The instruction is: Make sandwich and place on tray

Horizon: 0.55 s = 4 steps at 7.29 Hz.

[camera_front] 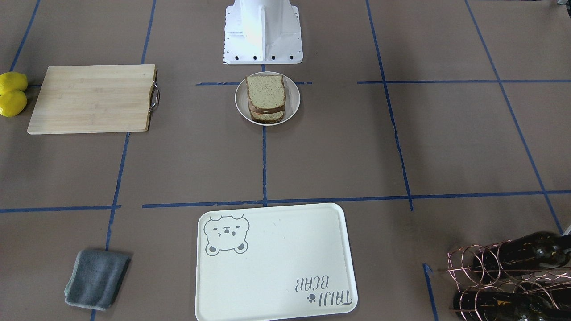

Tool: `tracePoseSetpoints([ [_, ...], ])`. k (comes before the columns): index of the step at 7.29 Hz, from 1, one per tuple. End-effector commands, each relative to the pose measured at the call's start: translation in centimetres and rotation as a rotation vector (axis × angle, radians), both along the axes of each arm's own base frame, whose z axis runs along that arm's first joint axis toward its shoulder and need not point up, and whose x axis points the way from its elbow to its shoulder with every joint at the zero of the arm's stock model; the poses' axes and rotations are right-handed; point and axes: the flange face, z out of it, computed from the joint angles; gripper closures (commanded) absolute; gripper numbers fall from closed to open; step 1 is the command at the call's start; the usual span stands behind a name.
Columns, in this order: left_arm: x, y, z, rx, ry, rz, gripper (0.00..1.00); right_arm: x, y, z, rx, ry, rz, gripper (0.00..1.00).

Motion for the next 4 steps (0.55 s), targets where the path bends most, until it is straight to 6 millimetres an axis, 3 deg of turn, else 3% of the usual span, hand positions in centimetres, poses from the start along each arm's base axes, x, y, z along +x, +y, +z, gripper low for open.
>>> tracePoseSetpoints([
  [1, -0.1, -3.3, -3.3, 0.080, -0.001, -0.002, 0.00, 0.2, 0.5, 0.4, -0.013, 0.000, 0.010, 0.00],
  [2, -0.2, -5.8, -5.8, 0.137, -0.004, -0.004, 0.00, 0.2, 0.5, 0.5, -0.016, -0.002, 0.013, 0.00],
  [4, 0.4, -7.2, -6.0, 0.140, 0.062, 0.017, 0.00, 0.2, 0.6, 0.5, -0.021, -0.002, 0.016, 0.00],
])
